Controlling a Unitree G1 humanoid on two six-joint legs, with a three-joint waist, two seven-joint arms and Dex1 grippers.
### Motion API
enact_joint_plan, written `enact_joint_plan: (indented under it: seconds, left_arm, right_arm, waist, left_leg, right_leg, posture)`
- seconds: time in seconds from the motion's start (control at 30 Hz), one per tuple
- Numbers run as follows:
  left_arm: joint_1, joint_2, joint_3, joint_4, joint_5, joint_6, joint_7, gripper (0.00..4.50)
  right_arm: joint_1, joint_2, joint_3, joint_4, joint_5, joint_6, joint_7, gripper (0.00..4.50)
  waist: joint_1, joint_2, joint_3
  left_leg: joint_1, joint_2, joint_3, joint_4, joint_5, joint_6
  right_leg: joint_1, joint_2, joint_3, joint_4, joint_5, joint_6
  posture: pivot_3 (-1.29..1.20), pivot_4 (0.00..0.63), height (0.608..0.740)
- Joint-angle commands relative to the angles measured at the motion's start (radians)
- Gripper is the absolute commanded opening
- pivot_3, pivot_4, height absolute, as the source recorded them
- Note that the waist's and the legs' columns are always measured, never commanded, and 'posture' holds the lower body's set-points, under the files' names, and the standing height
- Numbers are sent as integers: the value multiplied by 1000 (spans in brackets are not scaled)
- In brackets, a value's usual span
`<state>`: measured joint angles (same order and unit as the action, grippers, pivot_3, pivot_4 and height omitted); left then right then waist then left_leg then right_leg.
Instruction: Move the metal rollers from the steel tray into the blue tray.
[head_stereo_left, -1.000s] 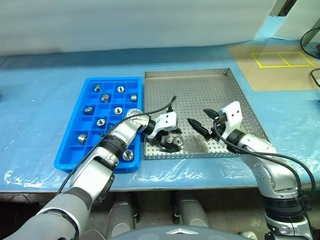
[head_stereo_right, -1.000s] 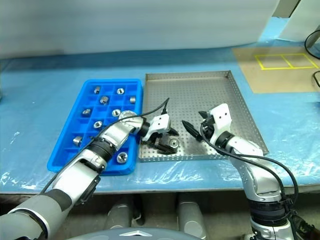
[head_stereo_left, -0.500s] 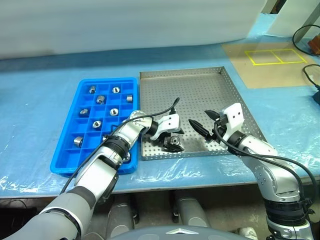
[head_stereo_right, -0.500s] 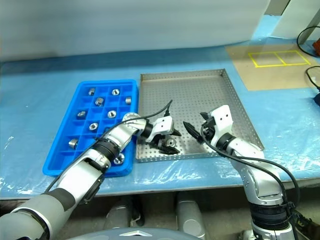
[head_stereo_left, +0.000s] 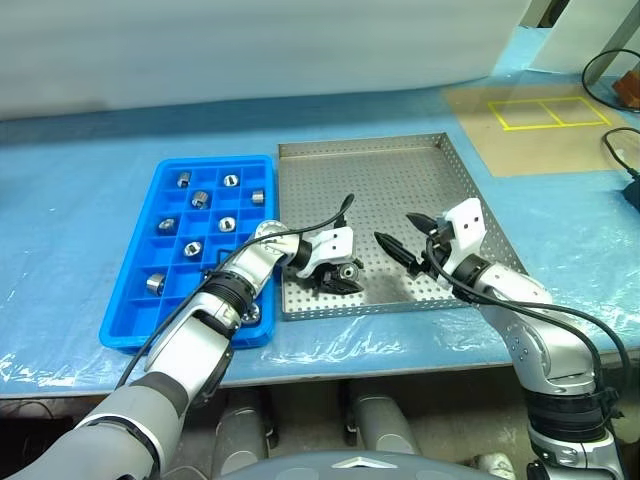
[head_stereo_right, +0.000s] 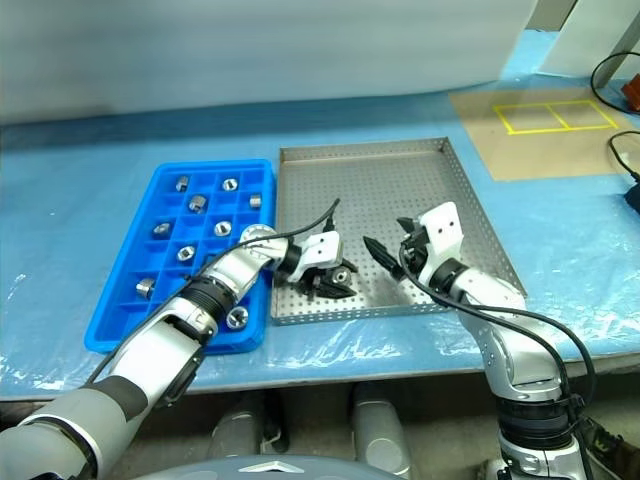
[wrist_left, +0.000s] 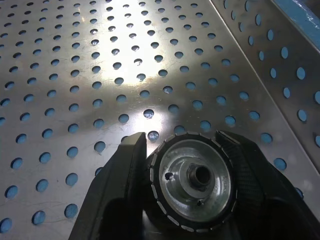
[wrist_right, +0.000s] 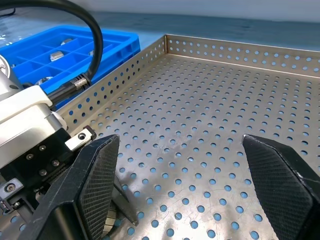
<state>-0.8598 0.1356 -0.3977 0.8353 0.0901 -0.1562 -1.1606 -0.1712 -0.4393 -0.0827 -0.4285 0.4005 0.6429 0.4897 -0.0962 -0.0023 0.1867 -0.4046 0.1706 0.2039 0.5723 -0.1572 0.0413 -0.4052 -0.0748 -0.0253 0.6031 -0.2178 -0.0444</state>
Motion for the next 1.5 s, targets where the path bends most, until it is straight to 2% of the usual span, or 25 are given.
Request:
enact_joint_plan:
  seconds: [0.03, 0.2, 0.43, 0.67, 0.77, 0.87, 1.03, 1.27, 1.5]
  left_arm:
    - [-11, 3, 19, 1, 2, 14, 18, 1918]
    - [-56, -1, 127, -54, -78, 129, 95, 1918]
    - [2, 128, 217, -281, -149, 263, 80, 1918]
    - [265, 376, 329, -804, -328, 596, 19, 1918]
    - [358, 437, 374, -958, -380, 689, 59, 1918]
    - [406, 461, 416, -1024, -394, 741, 129, 1918]
    - [507, 488, 486, -1147, -441, 798, 208, 1918]
    - [737, 556, 568, -1229, -463, 785, 239, 1918]
    - [848, 615, 595, -1249, -473, 788, 251, 1918]
  right_arm:
    - [-22, -9, -2, -12, 13, -16, 16, 4043]
    - [-81, 2, -8, -2, 56, 3, 43, 4043]
    - [-164, -26, 46, 49, 84, 11, 149, 4043]
    - [-301, -35, 153, 194, 103, -9, 344, 4043]
    - [-359, -20, 200, 266, 86, -47, 422, 4043]
    - [-410, 2, 244, 342, 69, -82, 488, 4043]
    - [-469, 28, 321, 444, 30, -137, 593, 4043]
    - [-500, 68, 384, 523, -28, -208, 668, 4043]
    - [-500, 89, 395, 552, -55, -230, 697, 4043]
  waist:
    - [1, 0, 0]
    - [1, 0, 0]
    - [15, 0, 0]
    - [59, 1, 1]
    - [94, 2, 2]
    - [138, 3, 2]
    - [173, 3, 2]
    - [193, 2, 3]
    - [214, 2, 3]
  left_leg:
    - [0, 0, 0, 0, 0, 0]
    - [-1, 0, 0, 0, 0, 0]
    - [-1, 1, 0, -3, 0, -1]
    - [-1, 2, 0, -8, 2, -4]
    - [-1, 2, 0, -9, 4, -6]
    - [0, 2, 0, -9, 4, -7]
    - [1, 2, 0, -9, 5, -8]
    - [-1, 2, 0, -12, 5, -9]
    - [1, 2, 0, -12, 6, -10]
  right_leg:
    - [0, 0, 0, 0, 0, 0]
    - [-1, 0, 0, 0, 0, 0]
    - [-3, 0, -1, 1, 0, -1]
    - [-7, 0, -2, 2, 0, -1]
    - [-7, 0, -2, 3, 0, -2]
    - [-7, 0, -2, 4, 0, -2]
    - [-6, -1, -1, 4, 0, -2]
    - [-10, 0, -2, 4, -1, -2]
    - [-8, 0, -1, 4, -1, -2]
  posture:
    - [-515, 150, 740]
    - [-460, 150, 740]
    - [-338, 150, 740]
    - [-142, 150, 740]
    - [-65, 150, 740]
    - [31, 150, 740]
    - [130, 150, 740]
    - [188, 150, 740]
    - [210, 150, 740]
